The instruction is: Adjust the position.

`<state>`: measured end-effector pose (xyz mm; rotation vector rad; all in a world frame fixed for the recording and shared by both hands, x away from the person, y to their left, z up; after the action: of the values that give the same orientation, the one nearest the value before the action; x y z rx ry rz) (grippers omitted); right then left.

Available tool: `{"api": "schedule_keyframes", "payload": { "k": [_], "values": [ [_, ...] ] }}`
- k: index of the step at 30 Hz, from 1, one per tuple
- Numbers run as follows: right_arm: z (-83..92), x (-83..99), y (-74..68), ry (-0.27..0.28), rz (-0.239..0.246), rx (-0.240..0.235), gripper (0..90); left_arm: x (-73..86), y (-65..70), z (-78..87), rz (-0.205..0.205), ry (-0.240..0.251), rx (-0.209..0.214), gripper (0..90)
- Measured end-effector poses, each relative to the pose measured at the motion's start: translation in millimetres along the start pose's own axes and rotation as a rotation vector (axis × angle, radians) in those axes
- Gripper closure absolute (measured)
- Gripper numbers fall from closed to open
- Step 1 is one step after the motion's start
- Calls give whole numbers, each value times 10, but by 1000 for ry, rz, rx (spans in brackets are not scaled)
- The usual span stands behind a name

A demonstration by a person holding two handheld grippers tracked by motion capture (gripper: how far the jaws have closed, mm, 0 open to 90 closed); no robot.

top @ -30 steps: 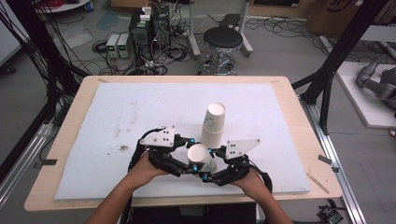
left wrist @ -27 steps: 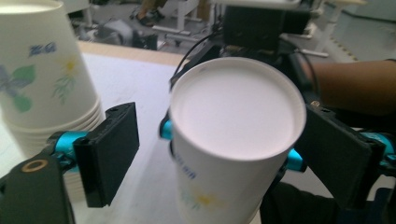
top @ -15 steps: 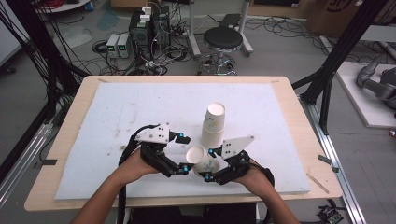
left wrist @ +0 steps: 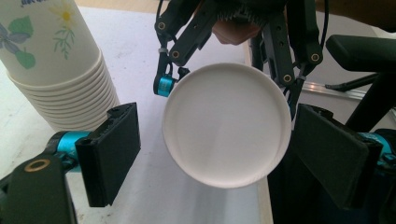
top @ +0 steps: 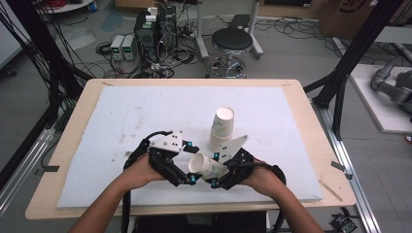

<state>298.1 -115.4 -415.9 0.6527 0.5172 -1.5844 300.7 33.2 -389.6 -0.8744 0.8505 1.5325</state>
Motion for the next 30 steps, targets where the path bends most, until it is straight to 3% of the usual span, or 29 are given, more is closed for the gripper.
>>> {"api": "schedule_keyframes", "payload": {
  "k": [15,17,25,30],
  "values": [
    [-45,-77,-18,-164,44,-17,359,36,18,-65,-7,-64,26,214],
    [-62,-72,-10,-188,51,-11,355,42,27,-71,-8,-70,45,257],
    [-84,-45,-22,-239,41,-18,354,60,14,-102,-8,-88,53,282],
    [-83,-45,-30,-245,38,-22,354,77,16,-114,-16,-102,64,356]
  ]
}}
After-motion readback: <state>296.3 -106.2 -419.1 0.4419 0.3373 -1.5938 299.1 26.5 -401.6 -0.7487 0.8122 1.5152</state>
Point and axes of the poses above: each handheld gripper's, and its own axes: z roughly backward along the jaws, x roughly out of its underside, y roughly to its right, the point moved 6 cm from there along -z, roughly forward along the jaws, and after that the axes turned 1 degree about y, right-handed, at the moved point
